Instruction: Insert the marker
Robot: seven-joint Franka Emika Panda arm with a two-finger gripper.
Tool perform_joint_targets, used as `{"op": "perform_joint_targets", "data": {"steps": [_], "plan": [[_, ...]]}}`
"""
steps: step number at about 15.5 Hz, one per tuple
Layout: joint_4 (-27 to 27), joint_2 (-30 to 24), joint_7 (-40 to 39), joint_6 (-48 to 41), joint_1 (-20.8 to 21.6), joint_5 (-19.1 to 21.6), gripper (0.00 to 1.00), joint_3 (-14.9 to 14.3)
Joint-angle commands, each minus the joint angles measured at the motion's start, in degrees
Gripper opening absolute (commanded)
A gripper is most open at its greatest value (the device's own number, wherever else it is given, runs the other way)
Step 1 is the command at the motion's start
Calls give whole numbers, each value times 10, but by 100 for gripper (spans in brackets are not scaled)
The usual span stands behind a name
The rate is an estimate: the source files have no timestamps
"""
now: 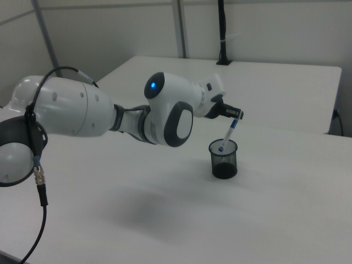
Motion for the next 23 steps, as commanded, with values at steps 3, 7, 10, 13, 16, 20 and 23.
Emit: {"op": "perform_joint_targets", "data": {"steps": [3, 7, 10, 13, 16, 20, 23], "plan": [[-33, 5, 7, 58, 2, -13, 21, -5], [-34, 3, 9, 58, 3, -11, 100, -5], [-32, 0, 9, 56, 6, -8, 100, -5], [-29, -2, 9, 49, 13, -6, 100, 2], [-6, -12, 12, -15, 42, 12, 100, 6], [39, -38, 22, -174, 76, 16, 100, 35], [41, -77, 23, -280, 92, 16, 100, 68]]}}
